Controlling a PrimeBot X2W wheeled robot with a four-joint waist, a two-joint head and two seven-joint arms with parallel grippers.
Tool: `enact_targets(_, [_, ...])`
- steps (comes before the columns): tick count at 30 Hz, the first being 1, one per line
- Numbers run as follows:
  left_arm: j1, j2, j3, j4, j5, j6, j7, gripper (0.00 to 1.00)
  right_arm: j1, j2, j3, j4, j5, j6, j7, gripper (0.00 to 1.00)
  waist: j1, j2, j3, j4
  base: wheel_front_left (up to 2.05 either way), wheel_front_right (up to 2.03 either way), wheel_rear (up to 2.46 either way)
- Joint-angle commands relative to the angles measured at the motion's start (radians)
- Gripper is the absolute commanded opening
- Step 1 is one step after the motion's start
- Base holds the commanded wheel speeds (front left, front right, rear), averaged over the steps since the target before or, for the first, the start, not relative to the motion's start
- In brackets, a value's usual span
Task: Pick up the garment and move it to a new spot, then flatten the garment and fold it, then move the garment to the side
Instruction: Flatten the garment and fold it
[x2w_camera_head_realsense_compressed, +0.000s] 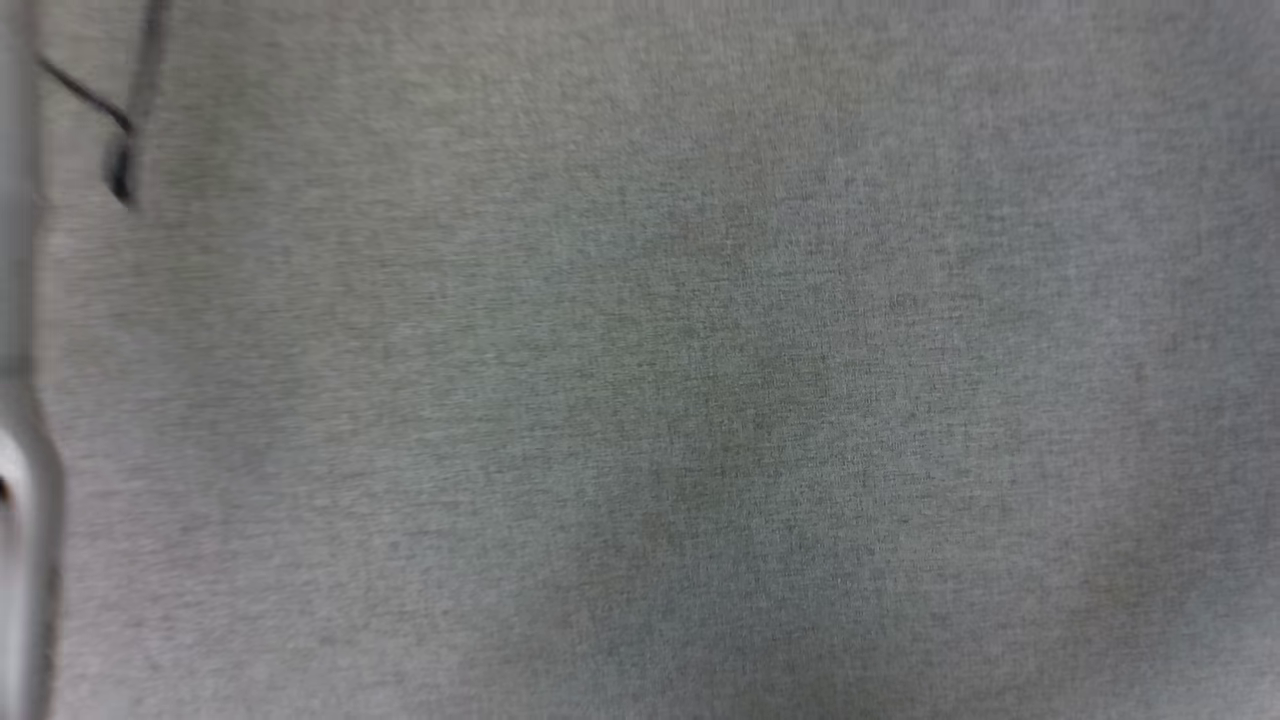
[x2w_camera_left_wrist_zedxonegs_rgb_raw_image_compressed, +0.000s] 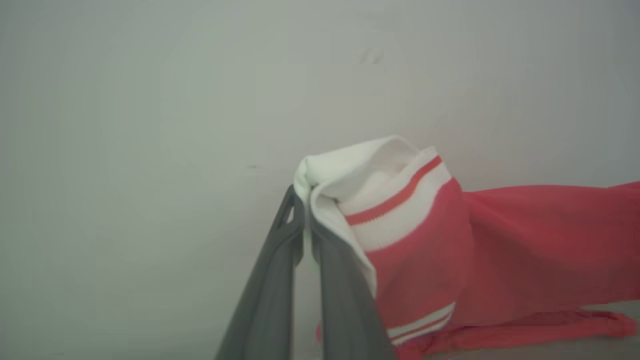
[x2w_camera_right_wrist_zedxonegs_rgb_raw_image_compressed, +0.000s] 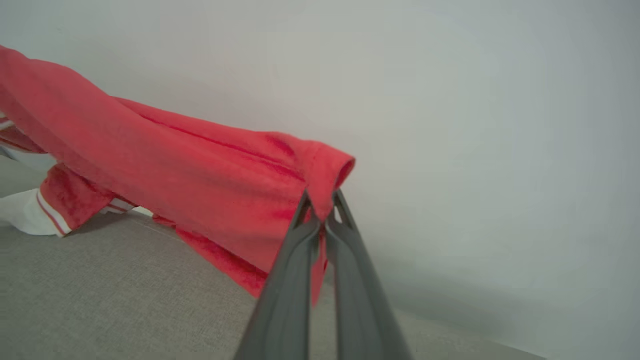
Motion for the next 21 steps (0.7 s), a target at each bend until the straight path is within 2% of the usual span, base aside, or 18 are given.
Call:
enact_targets(1, [0.053, -0.007, 0.002, -0.005, -0.011, -0.003, -0.013, 0.0, 0.044, -0.006, 0.014, 0.001, 0.021, -0.001, -0.009, 0.0, -0.0001, 0.0, -0.036, 0.014, 0.0, 0.0, 0.0])
enact_targets(8, [0.394, -0.028, 0.002, -0.033, -0.096, -0.03, -0.042, 0.0, 0.343, -0.049, 0.077, -0.05, 0.14, -0.001, -0.029, 0.0, -0.0001, 0.0, -0.216, 0.041, 0.0, 0.0, 0.0])
enact_targets(12, [0.603, -0.022, 0.004, -0.066, -0.133, -0.025, -0.045, 0.0, 0.55, -0.069, 0.08, -0.086, 0.2, -0.001, -0.04, 0.0, -0.0001, 0.0, -0.324, 0.045, 0.0, 0.0, 0.0])
enact_targets(17, [0.864, 0.0, 0.01, -0.146, -0.179, 0.005, -0.019, 0.0, 0.782, -0.088, 0.055, -0.142, 0.229, -0.001, -0.046, 0.0, -0.0001, 0.0, -0.441, 0.04, 0.0, 0.0, 0.0])
enact_targets(21, [1.057, 0.017, 0.015, -0.242, -0.208, 0.05, 0.01, 0.0, 0.951, -0.106, 0.008, -0.195, 0.23, -0.002, -0.034, 0.0, -0.0001, 0.0, -0.517, 0.039, 0.0, 0.0, 0.0])
